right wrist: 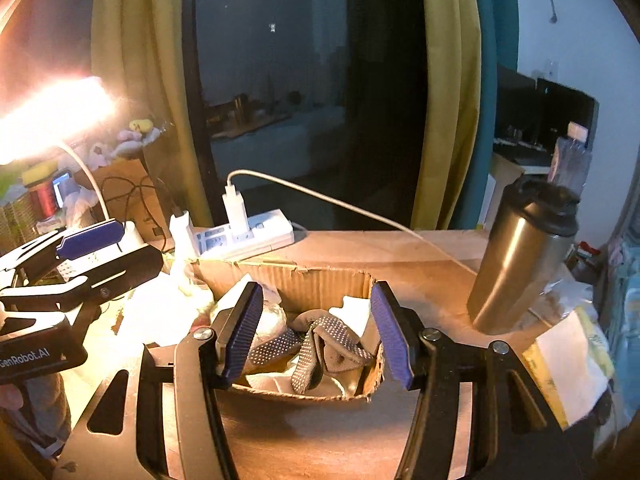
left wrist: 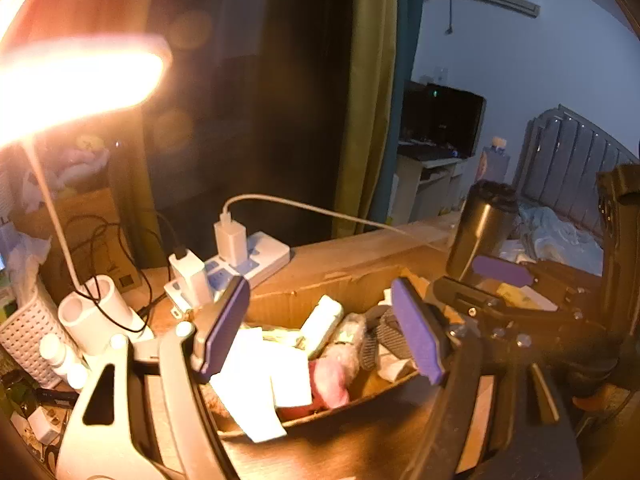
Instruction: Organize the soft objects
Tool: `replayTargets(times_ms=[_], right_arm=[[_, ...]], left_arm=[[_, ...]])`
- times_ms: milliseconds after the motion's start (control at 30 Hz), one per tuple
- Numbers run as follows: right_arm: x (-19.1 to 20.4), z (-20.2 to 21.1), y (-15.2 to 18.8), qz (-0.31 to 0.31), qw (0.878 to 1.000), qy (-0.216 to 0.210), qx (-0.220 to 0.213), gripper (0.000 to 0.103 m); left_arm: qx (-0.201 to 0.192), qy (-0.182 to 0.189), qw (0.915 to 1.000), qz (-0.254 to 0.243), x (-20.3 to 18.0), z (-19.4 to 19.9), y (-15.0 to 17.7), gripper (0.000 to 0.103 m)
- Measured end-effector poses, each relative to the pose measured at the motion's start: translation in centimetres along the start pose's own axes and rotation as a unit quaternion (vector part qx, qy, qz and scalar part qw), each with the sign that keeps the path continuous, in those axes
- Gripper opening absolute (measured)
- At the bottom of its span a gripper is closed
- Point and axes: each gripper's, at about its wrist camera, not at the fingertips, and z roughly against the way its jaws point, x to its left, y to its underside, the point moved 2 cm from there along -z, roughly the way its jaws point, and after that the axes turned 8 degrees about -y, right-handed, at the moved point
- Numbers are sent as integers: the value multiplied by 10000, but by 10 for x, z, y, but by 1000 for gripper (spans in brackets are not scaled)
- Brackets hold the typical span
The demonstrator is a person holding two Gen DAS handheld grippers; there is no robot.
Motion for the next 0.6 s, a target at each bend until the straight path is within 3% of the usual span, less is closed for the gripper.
replayTargets(times_ms=[600], right_arm=[[38, 83, -3, 309, 9976, 307, -539, 59]], left_arm=[[-602, 104, 9981, 13, 1, 86, -5, 75]])
